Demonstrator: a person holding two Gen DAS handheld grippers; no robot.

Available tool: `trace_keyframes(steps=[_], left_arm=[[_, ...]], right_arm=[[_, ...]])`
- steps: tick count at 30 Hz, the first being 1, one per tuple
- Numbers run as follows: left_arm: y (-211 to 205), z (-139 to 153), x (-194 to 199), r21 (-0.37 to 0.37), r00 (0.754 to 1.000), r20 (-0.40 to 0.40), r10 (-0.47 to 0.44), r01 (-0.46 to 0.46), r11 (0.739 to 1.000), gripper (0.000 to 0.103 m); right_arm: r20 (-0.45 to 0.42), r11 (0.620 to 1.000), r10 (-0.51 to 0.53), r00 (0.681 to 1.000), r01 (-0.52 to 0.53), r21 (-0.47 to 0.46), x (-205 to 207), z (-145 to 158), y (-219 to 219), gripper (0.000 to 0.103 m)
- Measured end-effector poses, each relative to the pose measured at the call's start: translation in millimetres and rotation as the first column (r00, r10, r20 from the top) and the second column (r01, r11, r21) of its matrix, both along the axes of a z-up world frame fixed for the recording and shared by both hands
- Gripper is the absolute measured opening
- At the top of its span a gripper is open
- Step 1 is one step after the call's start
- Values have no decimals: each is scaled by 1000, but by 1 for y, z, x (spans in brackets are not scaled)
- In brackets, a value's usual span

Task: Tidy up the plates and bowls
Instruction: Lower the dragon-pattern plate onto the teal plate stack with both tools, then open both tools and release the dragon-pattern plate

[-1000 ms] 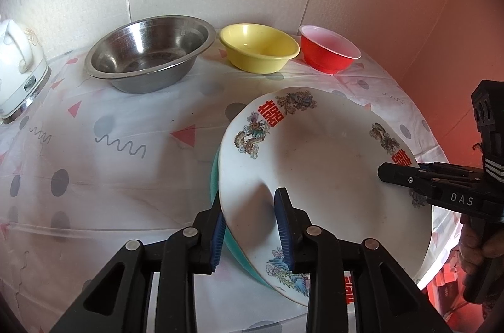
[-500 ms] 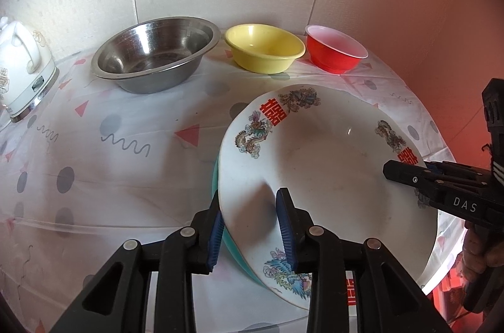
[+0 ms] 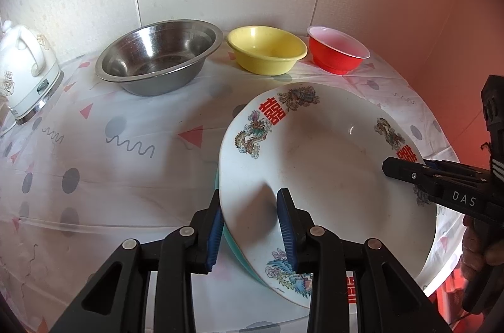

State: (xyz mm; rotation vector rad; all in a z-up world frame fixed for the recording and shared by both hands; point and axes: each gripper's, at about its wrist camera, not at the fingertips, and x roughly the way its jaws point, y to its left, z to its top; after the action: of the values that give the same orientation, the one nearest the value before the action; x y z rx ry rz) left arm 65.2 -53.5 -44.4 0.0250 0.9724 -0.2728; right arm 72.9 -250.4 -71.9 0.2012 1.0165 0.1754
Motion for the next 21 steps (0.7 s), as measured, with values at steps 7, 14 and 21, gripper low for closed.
trace_keyframes(steps=[7,14,21], left_arm=[[0,3,-3,20,1000,25,12,-12,1000,33],[5,8,-5,33,998,50,42,-44,998,33],[16,21,-7,60,991,91,100,-106,993,33]], right_arm=[[-6,999,-47,999,48,16,-1,2,-8,35],[-2,997,-83,997,83,0,-1,6,-12,39],[17,989,-148,989,149,-16,-1,17,-19,39]])
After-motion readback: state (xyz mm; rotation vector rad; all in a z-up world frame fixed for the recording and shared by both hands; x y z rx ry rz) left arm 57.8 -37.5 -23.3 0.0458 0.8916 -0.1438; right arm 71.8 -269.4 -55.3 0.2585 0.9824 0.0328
